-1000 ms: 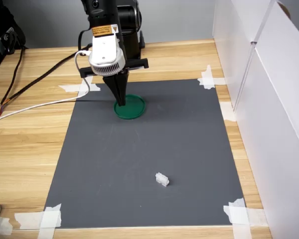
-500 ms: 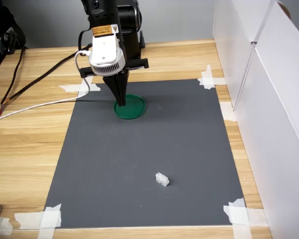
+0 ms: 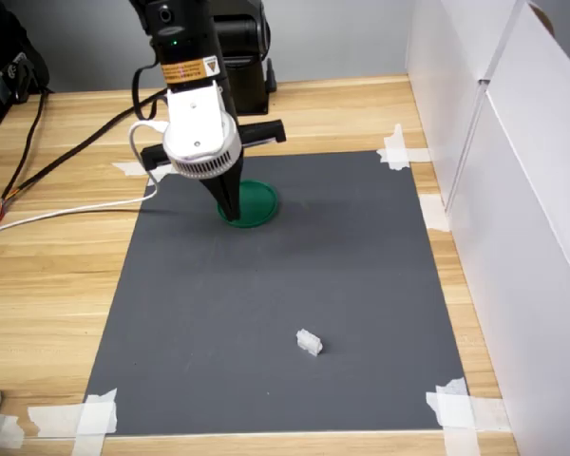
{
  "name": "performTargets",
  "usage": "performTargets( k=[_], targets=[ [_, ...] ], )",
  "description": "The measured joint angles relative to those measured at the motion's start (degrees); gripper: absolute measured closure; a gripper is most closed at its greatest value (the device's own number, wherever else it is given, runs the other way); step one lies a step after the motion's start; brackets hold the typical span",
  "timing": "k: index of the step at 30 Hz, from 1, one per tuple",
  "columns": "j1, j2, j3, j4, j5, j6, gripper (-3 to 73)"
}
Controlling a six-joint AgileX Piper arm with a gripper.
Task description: Grasp a white terminal and put it in the green lid.
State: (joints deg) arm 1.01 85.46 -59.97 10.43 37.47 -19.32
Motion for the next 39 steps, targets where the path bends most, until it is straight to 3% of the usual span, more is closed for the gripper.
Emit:
performTargets(
  k=[4, 14, 25, 31, 36, 39],
  targets=[
    [0.0, 2.85, -2.87, -2.8, 0.63, -1.65, 71.6],
    [0.0, 8.1, -11.52, -3.45, 3.71, -14.48, 71.6],
    [0.0, 10.64, -15.38, 5.4, 6.98, -35.45, 71.6],
    [0.4, 12.73, -16.18, 5.56, 6.75, -37.69, 70.8],
    [4.09, 13.86, -17.95, 1.35, 8.53, -35.18, 62.8],
    [6.5, 14.0, -18.65, 0.18, 9.16, -33.11, 51.1]
  ],
)
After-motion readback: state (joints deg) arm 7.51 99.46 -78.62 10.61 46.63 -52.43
